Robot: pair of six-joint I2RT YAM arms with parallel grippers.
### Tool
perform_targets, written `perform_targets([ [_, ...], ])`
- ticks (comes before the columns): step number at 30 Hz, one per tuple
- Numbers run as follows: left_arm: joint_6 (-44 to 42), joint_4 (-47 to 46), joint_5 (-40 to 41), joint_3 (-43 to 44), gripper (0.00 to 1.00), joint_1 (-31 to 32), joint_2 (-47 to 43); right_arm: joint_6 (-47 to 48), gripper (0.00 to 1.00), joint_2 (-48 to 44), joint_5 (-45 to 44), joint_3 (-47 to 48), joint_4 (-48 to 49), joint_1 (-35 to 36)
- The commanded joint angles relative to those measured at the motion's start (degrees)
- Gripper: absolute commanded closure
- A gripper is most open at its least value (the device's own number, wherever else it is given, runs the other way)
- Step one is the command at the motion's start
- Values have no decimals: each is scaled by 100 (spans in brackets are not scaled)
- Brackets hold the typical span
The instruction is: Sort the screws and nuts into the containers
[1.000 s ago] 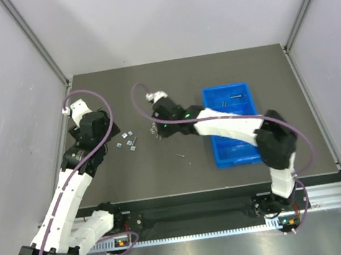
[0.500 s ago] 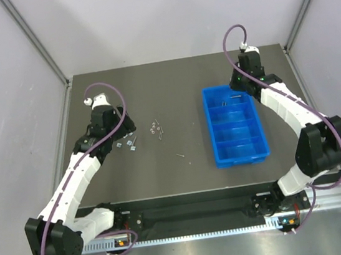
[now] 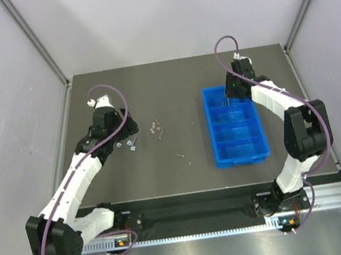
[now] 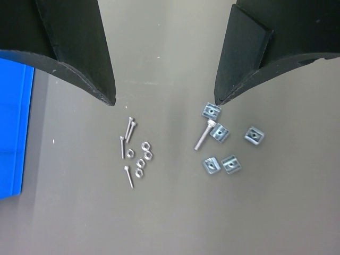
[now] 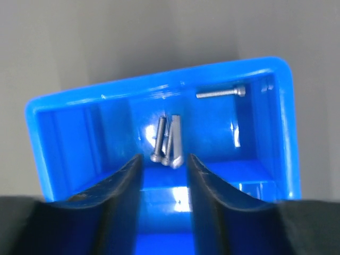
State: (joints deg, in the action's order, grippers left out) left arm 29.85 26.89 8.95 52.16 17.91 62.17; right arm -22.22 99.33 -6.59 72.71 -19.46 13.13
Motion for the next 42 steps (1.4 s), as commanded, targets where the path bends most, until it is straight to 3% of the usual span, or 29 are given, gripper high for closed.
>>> perform_targets([
  [1,-5,-404,-262,-179,21,176,-21,121,55,-255,0,59,206,41],
  [2,-5,-430,-236,-215,21,273,-12,139,44,-317,69,77,171,41],
  [5,21,-466,9,-277,21,853,93,218,26,-659,202,60,13,41],
  [9,223,-466,624,-163,22,1967,453,209,16,-1413,290,-264,-110,41],
  [13,565,-404,1003,-40,23,2697,1145,174,8,-2100,264,-748,-128,32],
  [19,110,-413,582,408,24,3236,2332,183,5,-2787,324,-1346,-216,41],
  [21,336,-186,782,740,24,3245,2597,157,4,-2936,351,-1522,-198,41],
  [25,1757,229,1433,1068,27,3411,3011,156,4,-3069,343,-1751,-111,41],
  [30,2770,482,2538,1689,27,4035,3441,121,3,-3016,369,-1786,-84,41],
  [36,4885,2686,3313,2850,29,4264,4610,77,2,-3051,404,-1813,-58,32],
  [42,5567,2779,3280,2678,29,4370,4813,95,1,-3104,351,-1901,-5,32],
])
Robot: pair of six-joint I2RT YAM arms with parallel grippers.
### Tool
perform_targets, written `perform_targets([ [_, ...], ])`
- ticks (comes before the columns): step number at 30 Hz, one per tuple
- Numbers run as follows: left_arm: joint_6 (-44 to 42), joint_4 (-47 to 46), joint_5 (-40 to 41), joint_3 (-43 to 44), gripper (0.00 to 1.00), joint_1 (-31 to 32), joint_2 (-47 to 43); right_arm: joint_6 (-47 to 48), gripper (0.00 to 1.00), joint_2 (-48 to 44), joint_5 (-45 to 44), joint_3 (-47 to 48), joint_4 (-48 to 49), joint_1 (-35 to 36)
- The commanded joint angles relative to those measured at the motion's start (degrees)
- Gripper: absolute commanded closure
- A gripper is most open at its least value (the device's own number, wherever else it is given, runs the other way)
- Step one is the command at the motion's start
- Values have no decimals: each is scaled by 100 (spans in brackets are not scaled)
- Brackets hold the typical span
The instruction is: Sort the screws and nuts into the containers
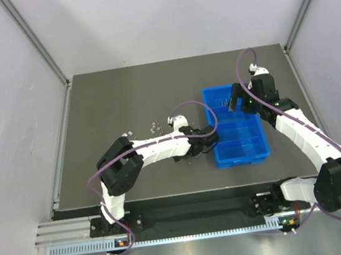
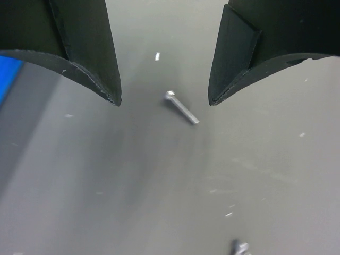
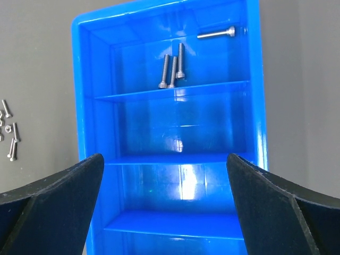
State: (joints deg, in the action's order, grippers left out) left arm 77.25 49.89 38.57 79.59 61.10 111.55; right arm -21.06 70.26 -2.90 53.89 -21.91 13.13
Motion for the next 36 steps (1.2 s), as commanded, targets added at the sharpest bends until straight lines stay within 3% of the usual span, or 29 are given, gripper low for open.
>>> perform_targets([
  [1,913,443,327,-110,29,51,-194,-21,1,-197,-27,-27,240,41],
  [12,1362,162,239,-540,37,42,-274,-39,0,-205,0,-19,231,32],
  [22,1117,-287,2,-761,57,-63,-204,-39,0,-249,-18,-1,179,41],
  [27,1047,-453,-139,-954,78,-72,-273,-39,0,-337,-79,-1,143,32],
  [28,1037,-558,-174,-1007,88,-63,-300,-39,0,-346,-80,-1,135,41],
  [30,915,-708,-262,-1147,98,-63,-361,-39,0,-373,-80,8,143,32],
  [36,538,-902,-341,-1157,100,-72,-475,-82,0,-399,-18,8,117,32],
])
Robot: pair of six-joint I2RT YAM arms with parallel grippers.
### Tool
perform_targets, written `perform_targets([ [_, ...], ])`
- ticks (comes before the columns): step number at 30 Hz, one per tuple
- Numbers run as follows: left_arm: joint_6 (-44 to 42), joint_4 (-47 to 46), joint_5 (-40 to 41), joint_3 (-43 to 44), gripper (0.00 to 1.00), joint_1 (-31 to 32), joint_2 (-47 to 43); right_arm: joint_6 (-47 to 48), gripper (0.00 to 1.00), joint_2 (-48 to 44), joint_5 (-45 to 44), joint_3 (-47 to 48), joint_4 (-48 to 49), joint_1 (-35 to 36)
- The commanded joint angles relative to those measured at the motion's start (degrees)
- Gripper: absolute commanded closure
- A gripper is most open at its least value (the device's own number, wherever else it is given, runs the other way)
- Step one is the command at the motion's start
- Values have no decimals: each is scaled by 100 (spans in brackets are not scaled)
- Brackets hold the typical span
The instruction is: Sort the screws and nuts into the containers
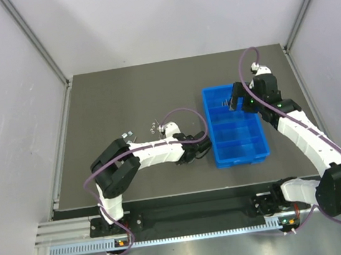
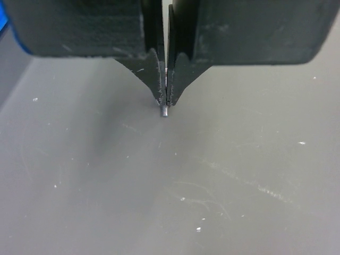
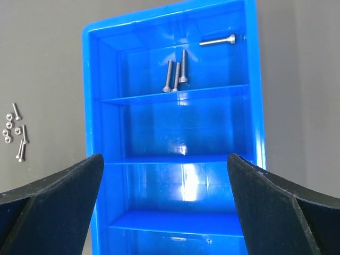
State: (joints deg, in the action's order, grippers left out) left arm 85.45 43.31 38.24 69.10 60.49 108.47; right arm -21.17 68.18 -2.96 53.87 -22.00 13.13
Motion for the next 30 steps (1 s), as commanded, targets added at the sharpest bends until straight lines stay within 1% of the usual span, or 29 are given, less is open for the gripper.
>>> perform_targets([
  [1,-370,-279,-291,-99,100,-11,-229,-72,0,-200,23,10,134,32],
  [5,-994,-630,-80,-107,100,-11,-676,-133,0,-226,216,-86,205,41],
  [6,-1326,-813,25,-107,100,-2,-860,-124,0,-218,261,-113,213,32],
  [8,-1679,-1025,104,-107,100,-11,-1028,-159,0,-226,278,-157,240,41],
  [9,-2090,-1296,131,-107,100,-11,-1177,-151,0,-218,279,-157,231,32],
  [10,-2311,-1421,114,-107,100,-20,-1231,-151,0,-200,270,-157,231,32],
  [11,-2731,-1570,61,-99,100,-54,-1318,-168,0,-209,278,-148,222,41],
  [12,-3014,-1971,-35,-107,100,-72,-1354,-177,0,-218,279,-157,222,32],
  [13,-3234,-2167,-236,-64,100,-107,-1380,-221,0,-235,270,-166,222,41],
  [14,-3671,-2352,-334,-20,100,-125,-1389,-238,0,-261,278,-175,214,41],
  [16,-4008,-2781,-414,260,100,-151,-1337,-317,0,-314,174,-184,222,24],
  [17,-4375,-2923,-457,375,100,-151,-1224,-361,0,-384,121,-210,214,15],
  [20,-4965,-3433,-554,937,100,-151,-899,-432,0,-516,33,-210,170,-55],
  [23,-5292,-3794,-843,1482,100,-151,-469,-467,0,-552,-73,-149,-14,-126],
  [26,-5398,-4250,-1160,1782,100,-151,-56,-555,0,-630,-135,-192,-94,-284],
  [30,-5320,-4200,-1424,2326,100,-169,578,-634,0,-753,-143,-227,-208,-539],
])
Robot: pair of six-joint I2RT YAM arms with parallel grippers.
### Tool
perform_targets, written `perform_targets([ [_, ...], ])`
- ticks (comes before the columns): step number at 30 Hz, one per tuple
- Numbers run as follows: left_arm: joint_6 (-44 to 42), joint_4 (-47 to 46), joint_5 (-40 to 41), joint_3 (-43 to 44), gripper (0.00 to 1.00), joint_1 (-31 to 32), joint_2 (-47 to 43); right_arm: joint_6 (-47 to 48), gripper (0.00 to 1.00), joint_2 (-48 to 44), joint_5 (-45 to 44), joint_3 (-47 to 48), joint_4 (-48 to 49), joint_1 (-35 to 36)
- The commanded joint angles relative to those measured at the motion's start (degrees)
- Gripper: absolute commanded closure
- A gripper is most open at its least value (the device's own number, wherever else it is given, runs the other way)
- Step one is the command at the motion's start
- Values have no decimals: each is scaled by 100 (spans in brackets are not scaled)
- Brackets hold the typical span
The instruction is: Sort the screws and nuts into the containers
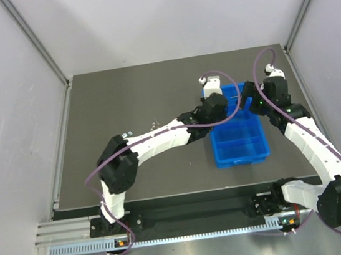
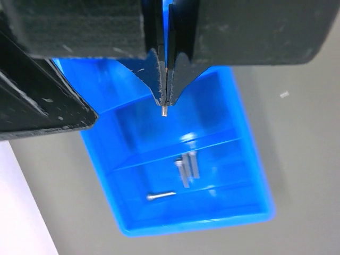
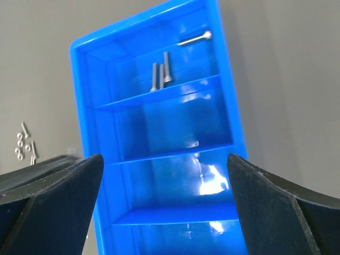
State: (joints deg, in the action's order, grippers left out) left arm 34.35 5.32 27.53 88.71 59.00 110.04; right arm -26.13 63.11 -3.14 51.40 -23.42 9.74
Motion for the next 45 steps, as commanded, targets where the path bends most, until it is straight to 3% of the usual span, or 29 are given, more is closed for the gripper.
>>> perform_targets([
  [1,-192,-374,-414,523,100,-47,526,-138,0,-273,-126,2,-75,-287],
  [6,-77,-331,-652,832,98,-152,1028,-77,1,-414,-196,72,-172,-376],
  [9,46,-198,-731,991,82,-240,1090,-59,0,-431,-161,72,-172,-367],
  [10,54,-155,-731,982,64,-266,1064,-50,0,-440,-144,64,-154,-376],
  [13,37,-146,-705,833,29,-293,809,-24,0,-440,-3,46,-102,-367],
  [15,80,-102,-749,736,20,-337,511,-24,0,-431,93,28,-66,-367],
  [24,388,327,-872,-1310,17,-1135,-1879,213,0,-554,832,-156,346,-227],
  [27,555,487,-881,-2320,17,-1706,-2801,310,0,-572,710,-156,487,211],
  [30,704,688,-907,-3453,18,-2426,-3663,415,0,-397,106,123,505,1271],
  [36,1003,1304,-583,-4229,18,-3017,-4693,556,2,850,-354,1036,820,2654],
  [45,1442,2139,479,-4608,17,-3158,-5344,706,9,3961,-671,3557,769,3490],
])
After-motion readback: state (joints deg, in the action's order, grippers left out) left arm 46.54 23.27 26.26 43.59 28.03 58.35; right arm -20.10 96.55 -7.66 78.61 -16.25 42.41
